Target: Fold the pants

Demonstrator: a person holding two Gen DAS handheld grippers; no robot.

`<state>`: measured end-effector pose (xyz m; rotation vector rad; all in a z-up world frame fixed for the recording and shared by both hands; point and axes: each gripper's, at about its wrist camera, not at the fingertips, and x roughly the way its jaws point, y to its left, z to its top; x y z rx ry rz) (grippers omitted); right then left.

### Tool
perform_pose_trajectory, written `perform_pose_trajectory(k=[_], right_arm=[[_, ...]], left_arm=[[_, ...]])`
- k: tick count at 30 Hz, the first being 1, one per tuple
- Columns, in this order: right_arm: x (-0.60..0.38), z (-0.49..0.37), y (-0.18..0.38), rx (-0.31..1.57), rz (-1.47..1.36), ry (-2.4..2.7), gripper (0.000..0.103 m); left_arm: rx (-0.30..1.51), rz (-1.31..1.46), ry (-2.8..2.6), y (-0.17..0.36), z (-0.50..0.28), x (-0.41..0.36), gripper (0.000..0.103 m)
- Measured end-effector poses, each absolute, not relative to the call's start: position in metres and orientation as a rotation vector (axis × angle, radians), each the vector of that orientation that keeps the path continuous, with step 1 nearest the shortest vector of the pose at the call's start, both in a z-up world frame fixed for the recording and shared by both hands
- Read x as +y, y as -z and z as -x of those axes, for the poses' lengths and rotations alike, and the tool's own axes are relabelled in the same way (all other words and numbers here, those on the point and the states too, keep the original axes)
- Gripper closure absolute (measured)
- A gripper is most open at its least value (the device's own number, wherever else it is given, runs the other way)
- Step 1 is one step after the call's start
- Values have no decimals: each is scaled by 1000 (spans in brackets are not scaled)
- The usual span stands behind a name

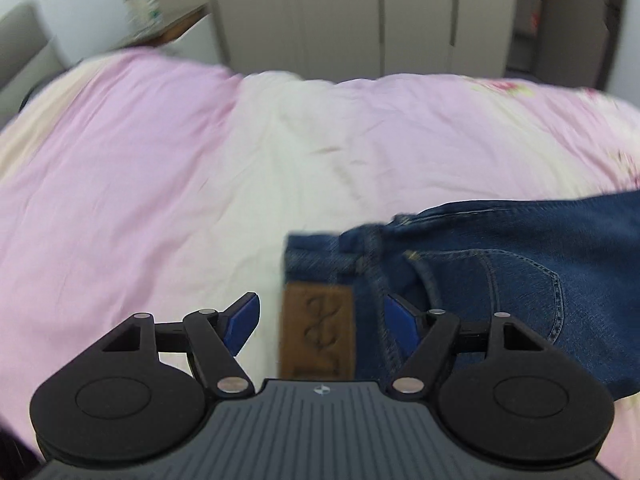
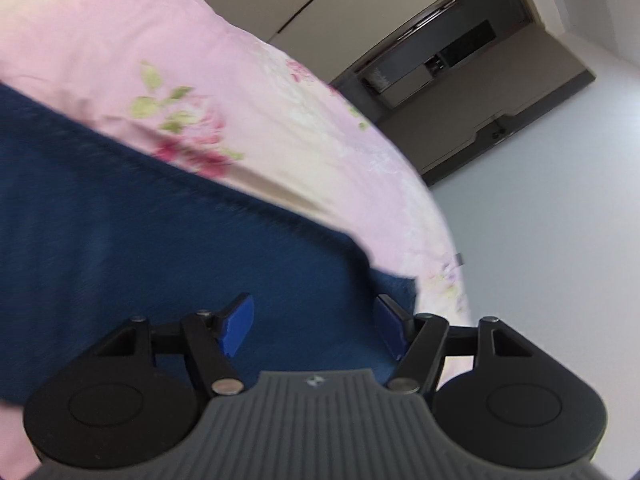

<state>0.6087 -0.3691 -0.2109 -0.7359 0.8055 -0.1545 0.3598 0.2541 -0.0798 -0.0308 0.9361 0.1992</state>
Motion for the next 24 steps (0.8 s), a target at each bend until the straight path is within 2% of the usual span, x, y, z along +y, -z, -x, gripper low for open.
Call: perform_pose_trajectory(k=[9,11,13,17,24], right_arm=[[-323,-502,219,848,694,-5,41],[-316,-491,220,860,703,-11,41],[-307,-482,219,868,736,-24,41],[-288,-472,217,882,787,-50,41],[-247,-468,216,889,822,-79,41]], left_arm=[[892,395,-179,133,-343,306,20],[904,444,-167,151,-343,307,33],[934,473,-168,166,-346,305,39],[960,417,-174,183,-351,301,38],[952,403,-68,167,-350,312,37]])
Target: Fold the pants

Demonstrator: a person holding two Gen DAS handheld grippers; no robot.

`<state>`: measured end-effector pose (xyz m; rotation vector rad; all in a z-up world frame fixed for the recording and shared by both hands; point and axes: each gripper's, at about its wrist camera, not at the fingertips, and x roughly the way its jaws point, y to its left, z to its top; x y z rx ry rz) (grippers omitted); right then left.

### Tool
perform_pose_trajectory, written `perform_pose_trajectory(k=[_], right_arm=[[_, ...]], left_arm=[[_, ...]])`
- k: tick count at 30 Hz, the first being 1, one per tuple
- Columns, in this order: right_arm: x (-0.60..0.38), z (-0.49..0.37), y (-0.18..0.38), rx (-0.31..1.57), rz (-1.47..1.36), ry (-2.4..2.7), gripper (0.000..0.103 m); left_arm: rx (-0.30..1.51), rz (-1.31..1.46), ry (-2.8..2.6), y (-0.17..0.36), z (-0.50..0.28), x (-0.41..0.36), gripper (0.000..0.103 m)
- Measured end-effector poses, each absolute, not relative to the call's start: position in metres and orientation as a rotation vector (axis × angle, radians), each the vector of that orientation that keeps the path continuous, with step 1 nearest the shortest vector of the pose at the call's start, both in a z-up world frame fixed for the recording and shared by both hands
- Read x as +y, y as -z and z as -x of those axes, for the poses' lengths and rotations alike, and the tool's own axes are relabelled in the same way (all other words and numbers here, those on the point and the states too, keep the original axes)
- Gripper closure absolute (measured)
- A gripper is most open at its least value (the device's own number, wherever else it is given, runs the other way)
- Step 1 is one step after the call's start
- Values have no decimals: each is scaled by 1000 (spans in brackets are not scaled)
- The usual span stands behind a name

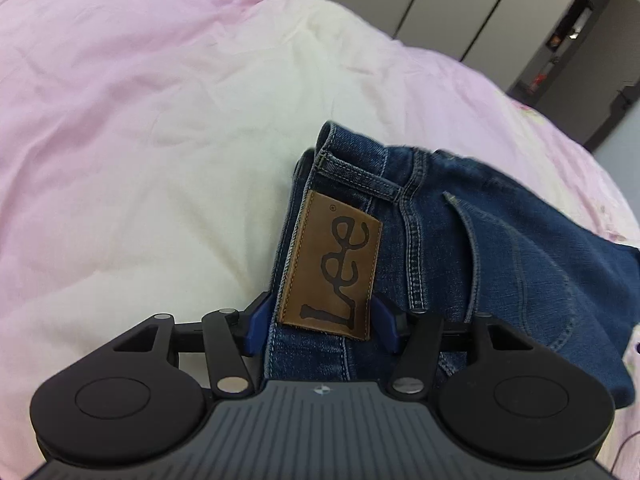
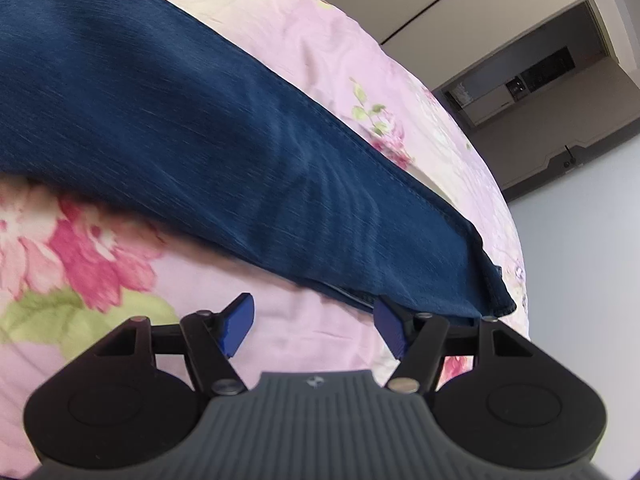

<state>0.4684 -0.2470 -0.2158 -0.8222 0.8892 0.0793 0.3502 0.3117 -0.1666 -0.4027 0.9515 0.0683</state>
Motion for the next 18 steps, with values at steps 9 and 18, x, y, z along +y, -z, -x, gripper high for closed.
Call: perform_pose_trajectory(k=[9,18], right_arm=[[-189,-460,210,864,881,-168,41],[-158,-459,213,860,928,-213,41]], left_arm=[[744,455,-30,146,-384,338,32],[684,332,158,156,-371,302,82]])
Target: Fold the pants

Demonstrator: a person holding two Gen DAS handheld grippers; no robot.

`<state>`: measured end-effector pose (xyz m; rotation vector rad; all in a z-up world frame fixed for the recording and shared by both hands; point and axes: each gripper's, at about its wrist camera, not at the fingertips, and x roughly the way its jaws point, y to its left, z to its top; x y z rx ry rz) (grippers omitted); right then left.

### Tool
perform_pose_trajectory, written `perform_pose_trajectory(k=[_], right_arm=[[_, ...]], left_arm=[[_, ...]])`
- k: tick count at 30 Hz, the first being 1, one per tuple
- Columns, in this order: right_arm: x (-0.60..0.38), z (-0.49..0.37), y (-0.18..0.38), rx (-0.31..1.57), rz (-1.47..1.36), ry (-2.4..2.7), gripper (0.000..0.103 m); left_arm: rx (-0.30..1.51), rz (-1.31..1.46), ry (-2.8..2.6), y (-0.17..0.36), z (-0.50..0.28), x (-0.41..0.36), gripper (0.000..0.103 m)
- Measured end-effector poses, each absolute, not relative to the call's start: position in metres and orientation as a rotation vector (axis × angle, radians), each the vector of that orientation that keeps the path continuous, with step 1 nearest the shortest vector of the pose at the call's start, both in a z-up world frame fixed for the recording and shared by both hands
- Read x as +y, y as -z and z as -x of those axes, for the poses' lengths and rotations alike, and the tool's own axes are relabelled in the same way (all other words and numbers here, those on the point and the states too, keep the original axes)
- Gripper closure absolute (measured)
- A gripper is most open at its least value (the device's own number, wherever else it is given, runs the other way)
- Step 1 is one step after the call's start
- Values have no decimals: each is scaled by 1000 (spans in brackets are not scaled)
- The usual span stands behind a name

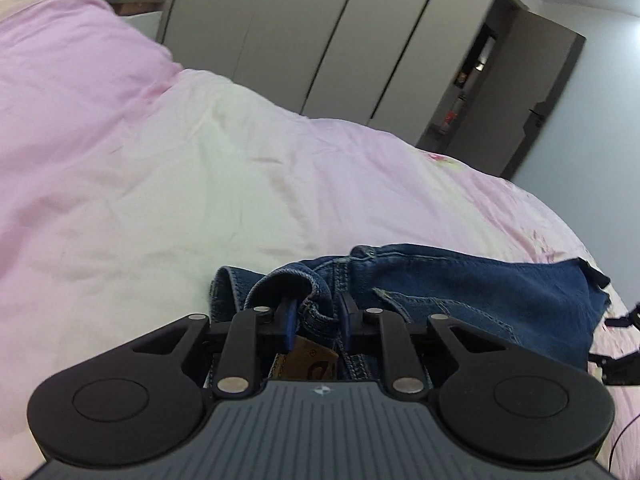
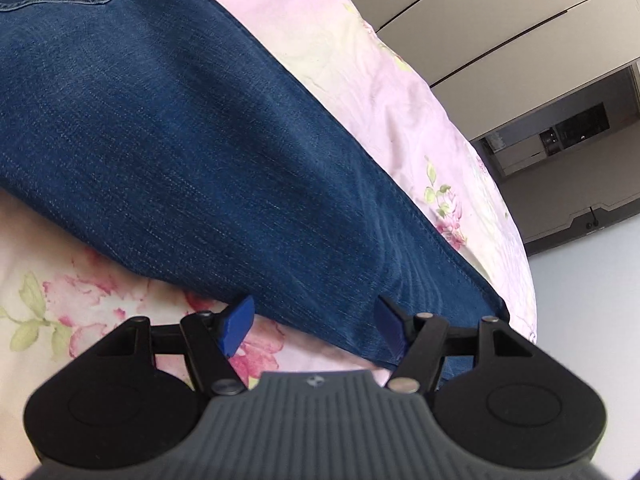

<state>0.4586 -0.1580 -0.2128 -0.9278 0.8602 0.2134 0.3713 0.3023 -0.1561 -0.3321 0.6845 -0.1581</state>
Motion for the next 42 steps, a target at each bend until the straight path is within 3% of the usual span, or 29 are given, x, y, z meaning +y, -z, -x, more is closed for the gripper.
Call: perform_pose_trajectory(k=[9,13,17,21,23,28,33,37,39,41,42], right_arm=[[-157,-459,222,864,906,-208,41],[-171,-455,219,885,859,-199,41],[-200,-454,210,911,713,-184,41],[-223,-444,200,890,595,-155,41],[-229,-432,195,875,531,-172,41],[-219,-400,190,844,398,-288,41],[-194,-368,193,800,365,-411,41],[-172,-354,196,776,386,-465,41],[-166,-349,195,773,384,-485,41],[-160,-344,194,763,367,-502,41],[-158,-343,194,760,354,-515,41]], left_arm=[[745,252,12,165,-407,316,87],[862,230,-12,176,-423,318,86],[888,258,-103,161,-409,328,53],[899,335,-125,140,-371,336,41],[893,368,-157,128,-346,334,25],[911,573,-270,129,-289,335,16],[948,835,-298,163,-263,336,16],[839,1129,-284,197,-256,342,17],[778,1176,-284,204,-259,341,22],[750,1171,-306,206,-262,338,61],[741,1172,-313,206,-264,337,68]])
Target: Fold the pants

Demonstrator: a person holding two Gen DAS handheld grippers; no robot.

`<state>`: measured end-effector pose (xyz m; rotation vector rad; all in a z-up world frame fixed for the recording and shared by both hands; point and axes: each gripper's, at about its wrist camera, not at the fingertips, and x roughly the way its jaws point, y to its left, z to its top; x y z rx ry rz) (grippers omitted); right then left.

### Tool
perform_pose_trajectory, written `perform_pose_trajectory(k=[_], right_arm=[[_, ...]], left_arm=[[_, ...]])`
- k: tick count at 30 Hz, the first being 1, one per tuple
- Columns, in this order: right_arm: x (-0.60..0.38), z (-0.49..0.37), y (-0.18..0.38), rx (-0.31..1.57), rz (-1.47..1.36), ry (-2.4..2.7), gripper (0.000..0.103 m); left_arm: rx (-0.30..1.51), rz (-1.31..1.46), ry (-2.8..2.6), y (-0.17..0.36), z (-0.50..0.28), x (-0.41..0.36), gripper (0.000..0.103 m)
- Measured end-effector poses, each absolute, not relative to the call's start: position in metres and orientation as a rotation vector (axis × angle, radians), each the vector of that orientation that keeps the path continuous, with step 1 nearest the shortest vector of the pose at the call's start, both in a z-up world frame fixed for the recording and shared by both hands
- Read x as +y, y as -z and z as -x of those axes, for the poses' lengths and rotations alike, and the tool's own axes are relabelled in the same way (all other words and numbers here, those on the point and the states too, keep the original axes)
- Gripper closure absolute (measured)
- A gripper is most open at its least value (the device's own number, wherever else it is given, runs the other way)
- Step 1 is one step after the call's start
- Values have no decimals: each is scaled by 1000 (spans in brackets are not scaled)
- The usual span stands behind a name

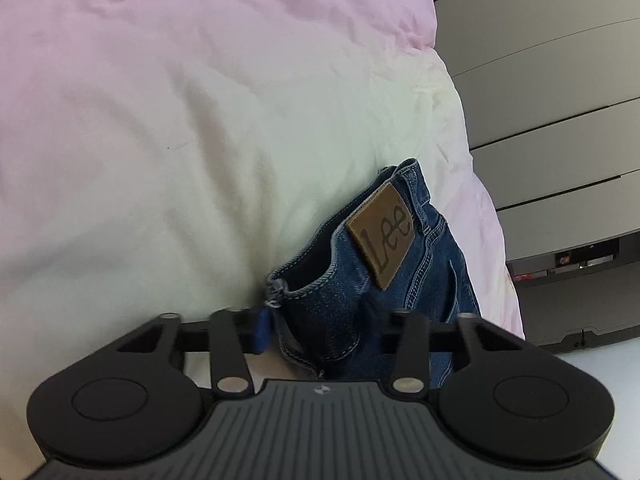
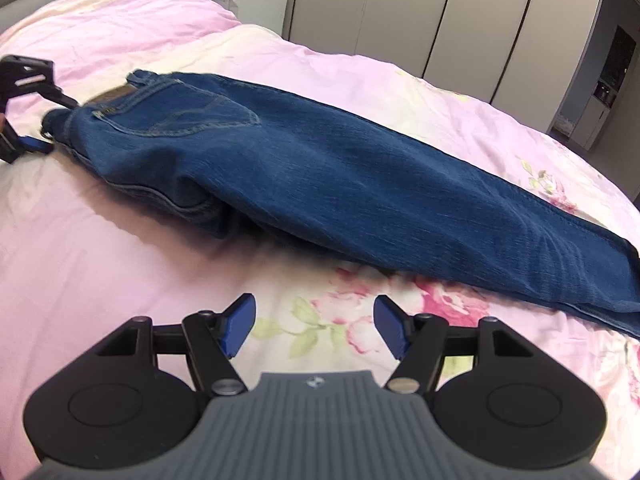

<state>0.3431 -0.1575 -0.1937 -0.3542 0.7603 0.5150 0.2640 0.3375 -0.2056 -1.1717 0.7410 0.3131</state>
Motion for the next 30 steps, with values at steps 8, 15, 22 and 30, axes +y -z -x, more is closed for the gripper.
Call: perform_pose_trajectory(k=[8,15,22,30], right_arm=[[-121,-343,196,699,450,-706,57],[-81,-362,198,619,575,-803,54],[-53,-360,211,693,626,-898,90],[-75,-340,228,798,553,-847,102]], left_arm=[[663,797,-289,98,-288,329,95],[855,632,-376,134,-312,341,95],[888,578,-379,161,-303,339,94],[934,142,-458,147,-316,306,80]])
